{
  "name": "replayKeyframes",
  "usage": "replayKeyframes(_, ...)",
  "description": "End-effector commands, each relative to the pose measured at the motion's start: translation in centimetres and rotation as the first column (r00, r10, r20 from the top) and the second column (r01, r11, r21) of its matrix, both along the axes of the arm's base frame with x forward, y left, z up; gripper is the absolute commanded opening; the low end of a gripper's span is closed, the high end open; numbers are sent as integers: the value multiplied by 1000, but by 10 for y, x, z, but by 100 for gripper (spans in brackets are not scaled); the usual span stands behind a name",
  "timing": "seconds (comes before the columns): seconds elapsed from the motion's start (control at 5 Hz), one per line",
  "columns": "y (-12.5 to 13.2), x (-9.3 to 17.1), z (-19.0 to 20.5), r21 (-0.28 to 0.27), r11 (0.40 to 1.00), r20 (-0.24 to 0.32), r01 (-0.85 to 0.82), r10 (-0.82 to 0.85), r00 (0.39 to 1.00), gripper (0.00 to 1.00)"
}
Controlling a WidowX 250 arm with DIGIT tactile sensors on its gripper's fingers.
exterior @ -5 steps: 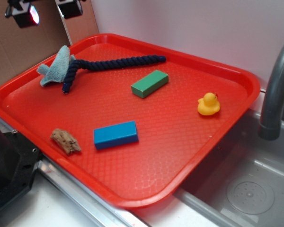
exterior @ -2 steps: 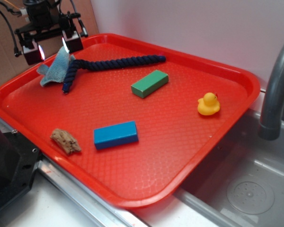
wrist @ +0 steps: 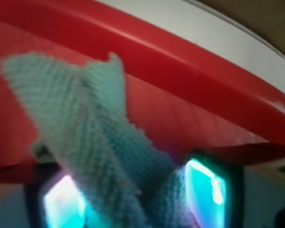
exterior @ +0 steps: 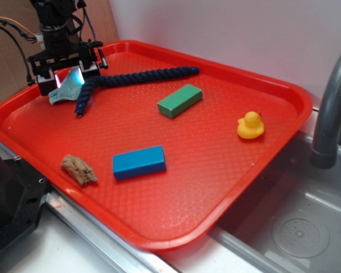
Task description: Grab the blue cloth.
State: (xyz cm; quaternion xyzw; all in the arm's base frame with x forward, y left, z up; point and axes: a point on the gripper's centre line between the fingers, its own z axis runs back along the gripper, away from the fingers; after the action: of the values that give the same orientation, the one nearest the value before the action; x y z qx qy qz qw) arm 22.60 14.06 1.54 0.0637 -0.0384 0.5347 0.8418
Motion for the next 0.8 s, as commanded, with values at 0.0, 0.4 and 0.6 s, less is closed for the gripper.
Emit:
replayKeyframes(0.0,-14,-20,38,-24,990,8,139,-138,990,0)
replayKeyframes(0.4,-66,-40,135,-8,860,9,511,-511,860,0)
replayKeyframes(0.6,-99,-43,171,-16,764,-11,645,-645,764,0)
